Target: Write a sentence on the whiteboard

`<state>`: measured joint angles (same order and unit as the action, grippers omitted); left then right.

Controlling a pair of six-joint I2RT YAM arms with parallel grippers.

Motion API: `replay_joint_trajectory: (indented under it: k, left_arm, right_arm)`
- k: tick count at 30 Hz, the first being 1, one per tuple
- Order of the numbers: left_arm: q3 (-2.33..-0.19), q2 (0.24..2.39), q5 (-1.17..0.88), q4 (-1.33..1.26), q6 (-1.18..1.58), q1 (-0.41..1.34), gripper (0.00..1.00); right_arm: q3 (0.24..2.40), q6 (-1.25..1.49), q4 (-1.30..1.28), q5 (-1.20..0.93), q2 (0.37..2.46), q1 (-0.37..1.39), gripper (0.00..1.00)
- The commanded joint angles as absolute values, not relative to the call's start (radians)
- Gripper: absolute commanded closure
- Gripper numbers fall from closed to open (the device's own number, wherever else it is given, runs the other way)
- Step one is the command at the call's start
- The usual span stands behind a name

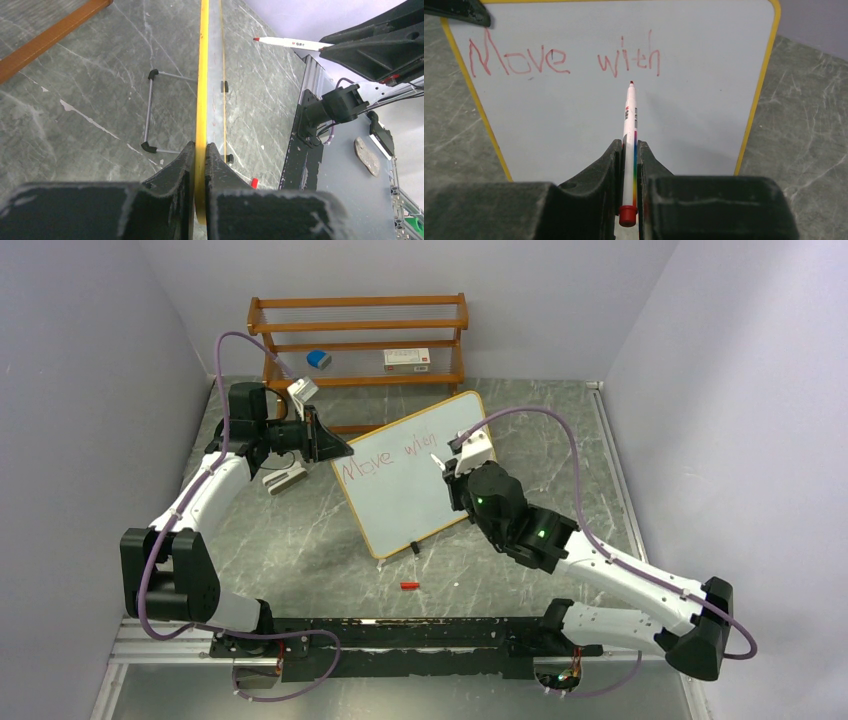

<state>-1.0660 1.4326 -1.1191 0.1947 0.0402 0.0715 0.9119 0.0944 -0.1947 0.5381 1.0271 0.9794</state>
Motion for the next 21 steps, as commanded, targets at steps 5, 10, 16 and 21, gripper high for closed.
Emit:
replay_joint_trajectory:
  k: [5,10,16,21]
  left_arm:
    - [-1.057,1.414,-1.046,0.21,-0.016,0.075,0.95]
    - [-1.049,1.405,-1.045,0.198,-0.008,0.077,0.95]
    - [-1.053,1.406,-1.039,0.203,-0.013,0.078,0.95]
    - [-1.051,1.395,-1.033,0.198,-0.01,0.079,0.95]
  right_arm:
    - [0.898,0.124,-0.223,0.629,1.004,1.052,1.0]
    - [0.906,0.131,-0.235,0.641,1.015,1.086,1.0]
    - [0.901,0.152,-0.234,0.67,1.018,1.144,1.0]
    - [0.9,0.176,-0.247,0.705,1.027,1.202,1.0]
